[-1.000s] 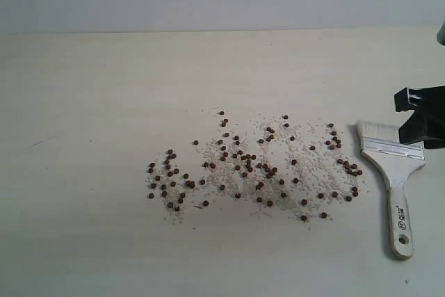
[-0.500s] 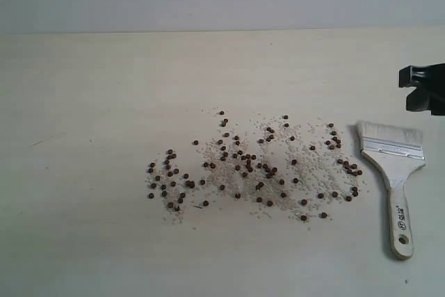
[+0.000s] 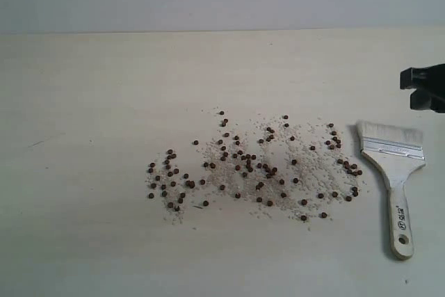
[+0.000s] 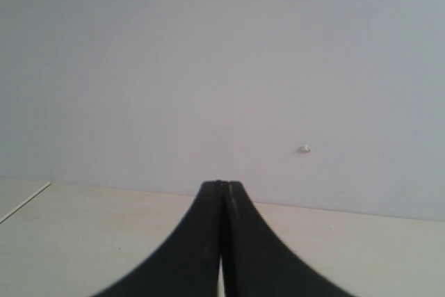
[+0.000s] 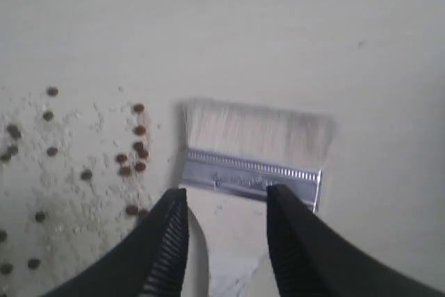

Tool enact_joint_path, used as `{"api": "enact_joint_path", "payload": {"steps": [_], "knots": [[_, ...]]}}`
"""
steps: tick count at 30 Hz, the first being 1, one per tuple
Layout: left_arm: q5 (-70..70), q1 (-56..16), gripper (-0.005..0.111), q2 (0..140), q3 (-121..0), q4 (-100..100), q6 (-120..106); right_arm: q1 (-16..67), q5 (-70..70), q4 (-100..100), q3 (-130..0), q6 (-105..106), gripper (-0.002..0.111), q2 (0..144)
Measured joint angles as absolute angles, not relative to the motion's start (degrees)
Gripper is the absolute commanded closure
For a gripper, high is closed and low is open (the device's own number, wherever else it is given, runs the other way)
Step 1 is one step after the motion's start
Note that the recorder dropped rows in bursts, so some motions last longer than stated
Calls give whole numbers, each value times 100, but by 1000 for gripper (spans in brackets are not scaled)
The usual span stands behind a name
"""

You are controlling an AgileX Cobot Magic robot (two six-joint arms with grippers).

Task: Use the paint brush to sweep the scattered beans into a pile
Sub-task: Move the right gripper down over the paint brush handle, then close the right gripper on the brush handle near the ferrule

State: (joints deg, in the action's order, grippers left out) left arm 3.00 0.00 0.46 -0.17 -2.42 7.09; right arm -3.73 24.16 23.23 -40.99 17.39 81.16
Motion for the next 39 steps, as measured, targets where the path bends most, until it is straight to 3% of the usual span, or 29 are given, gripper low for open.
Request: {"api": "enact_joint_path", "payload": {"steps": [10, 14, 21, 30, 35, 39], "knots": [[300, 0, 107, 46, -17, -242, 709, -373, 3107, 2122, -4099, 1631, 74, 8267], [300, 0, 107, 46, -17, -242, 709, -373, 3646, 2122, -4099, 1631, 66, 8267], [300, 0, 107, 46, -17, -242, 709, -373, 4435, 2106, -4099, 1394, 66, 8267], [300, 0, 107, 46, -17, -242, 709, 410, 3718, 445, -3846, -514, 68, 8530], [300, 0, 107, 46, -17, -242, 709, 636, 3375, 645, -3835, -852, 67, 8804], [300, 0, 107, 46, -17, -242, 709, 659, 3211, 762, -3835, -920, 55, 9099]]}}
